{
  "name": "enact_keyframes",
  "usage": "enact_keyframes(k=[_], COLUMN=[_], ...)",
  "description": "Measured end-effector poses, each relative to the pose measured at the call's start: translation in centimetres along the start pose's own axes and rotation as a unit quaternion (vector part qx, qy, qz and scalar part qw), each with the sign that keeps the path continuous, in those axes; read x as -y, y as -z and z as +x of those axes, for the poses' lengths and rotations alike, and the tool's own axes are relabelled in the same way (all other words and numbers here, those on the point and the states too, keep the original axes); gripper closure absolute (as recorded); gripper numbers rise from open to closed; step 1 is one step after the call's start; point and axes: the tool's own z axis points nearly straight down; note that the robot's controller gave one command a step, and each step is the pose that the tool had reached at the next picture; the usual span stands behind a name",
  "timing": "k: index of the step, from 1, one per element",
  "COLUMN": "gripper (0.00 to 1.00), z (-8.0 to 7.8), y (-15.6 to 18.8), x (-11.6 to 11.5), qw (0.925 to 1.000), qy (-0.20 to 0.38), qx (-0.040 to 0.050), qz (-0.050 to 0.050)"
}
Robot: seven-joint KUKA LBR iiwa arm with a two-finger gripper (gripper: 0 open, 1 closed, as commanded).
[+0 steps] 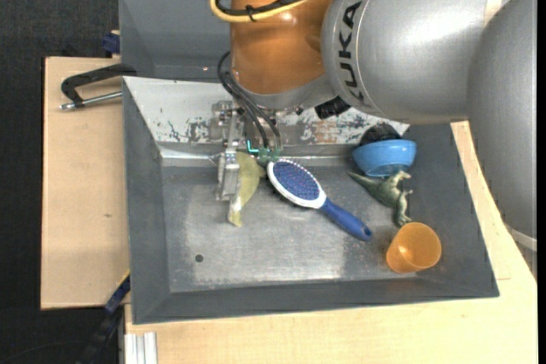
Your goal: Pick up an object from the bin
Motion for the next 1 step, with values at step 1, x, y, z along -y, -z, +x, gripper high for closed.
enact_keyframes(k=[1], gripper=[0.00], z=[2.33], y=[-6.11], x=[6.81], qw=[0.9987], qy=[0.051], qx=[0.0006], qz=[0.002])
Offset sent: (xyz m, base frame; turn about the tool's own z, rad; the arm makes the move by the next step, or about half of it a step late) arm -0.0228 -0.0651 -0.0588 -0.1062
